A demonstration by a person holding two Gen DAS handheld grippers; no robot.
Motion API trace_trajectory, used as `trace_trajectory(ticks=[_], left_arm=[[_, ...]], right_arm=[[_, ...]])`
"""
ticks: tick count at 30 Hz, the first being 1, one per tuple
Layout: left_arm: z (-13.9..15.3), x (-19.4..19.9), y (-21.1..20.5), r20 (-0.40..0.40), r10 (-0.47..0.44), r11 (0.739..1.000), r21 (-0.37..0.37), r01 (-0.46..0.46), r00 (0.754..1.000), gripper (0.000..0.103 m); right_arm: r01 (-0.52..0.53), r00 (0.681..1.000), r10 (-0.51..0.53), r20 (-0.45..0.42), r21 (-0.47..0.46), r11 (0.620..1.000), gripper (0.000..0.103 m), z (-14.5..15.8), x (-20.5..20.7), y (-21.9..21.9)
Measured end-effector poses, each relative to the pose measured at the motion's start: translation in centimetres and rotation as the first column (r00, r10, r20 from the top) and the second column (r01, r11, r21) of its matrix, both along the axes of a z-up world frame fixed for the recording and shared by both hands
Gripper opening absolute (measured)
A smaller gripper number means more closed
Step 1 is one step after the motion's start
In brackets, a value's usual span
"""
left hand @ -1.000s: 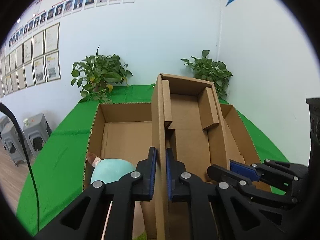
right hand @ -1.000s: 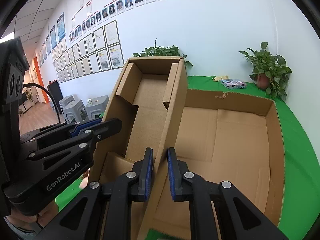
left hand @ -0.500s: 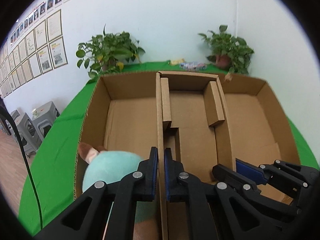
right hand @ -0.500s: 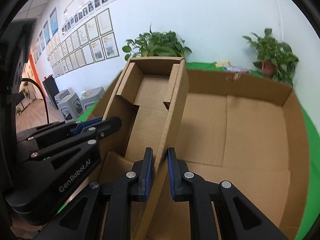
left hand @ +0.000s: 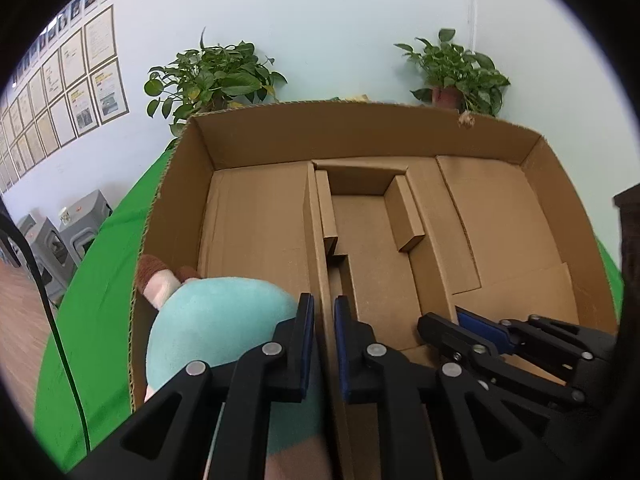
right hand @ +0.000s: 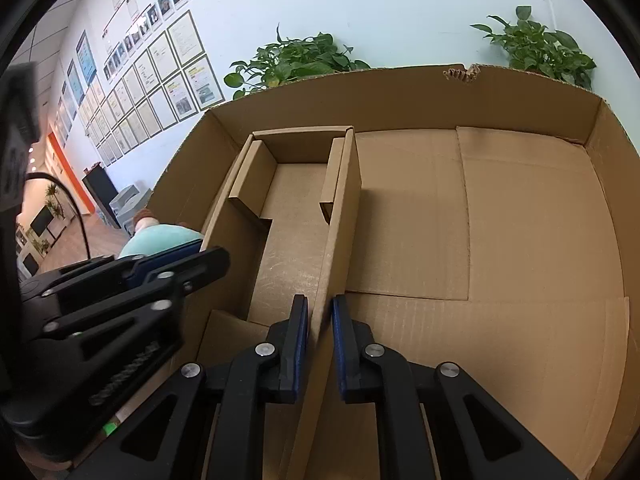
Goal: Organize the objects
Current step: 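Lift the cardboard insert with the right gripper and carry it into the box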
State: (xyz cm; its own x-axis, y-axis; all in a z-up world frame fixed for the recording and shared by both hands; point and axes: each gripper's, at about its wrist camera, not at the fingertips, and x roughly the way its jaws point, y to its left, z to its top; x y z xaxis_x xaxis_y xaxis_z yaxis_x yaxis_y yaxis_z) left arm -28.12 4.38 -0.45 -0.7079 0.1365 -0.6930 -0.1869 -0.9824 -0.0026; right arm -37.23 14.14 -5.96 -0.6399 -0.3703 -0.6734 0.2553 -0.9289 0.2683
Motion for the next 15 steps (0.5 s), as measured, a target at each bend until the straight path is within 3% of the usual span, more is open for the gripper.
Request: trace_trajectory(ticks=[5, 15], left_arm=[[1.5, 1.8, -2.0, -0.042, 0.031, 0.999, 0.031, -0.03, 0.999, 0.012], [2.5, 4.7, -4.5, -0.126, 0.12, 0.993, 0.01, -0.12, 0.985, 0.017]], right_arm=[[0.016, 1.0, -0.016, 0.004, 0.009, 1.0, 0.011, -0.2, -0.1, -0.7], [0.001, 1.0, -0.001, 0.008, 0.001, 1.0, 0.015, 0.4, 1.3, -1.2]])
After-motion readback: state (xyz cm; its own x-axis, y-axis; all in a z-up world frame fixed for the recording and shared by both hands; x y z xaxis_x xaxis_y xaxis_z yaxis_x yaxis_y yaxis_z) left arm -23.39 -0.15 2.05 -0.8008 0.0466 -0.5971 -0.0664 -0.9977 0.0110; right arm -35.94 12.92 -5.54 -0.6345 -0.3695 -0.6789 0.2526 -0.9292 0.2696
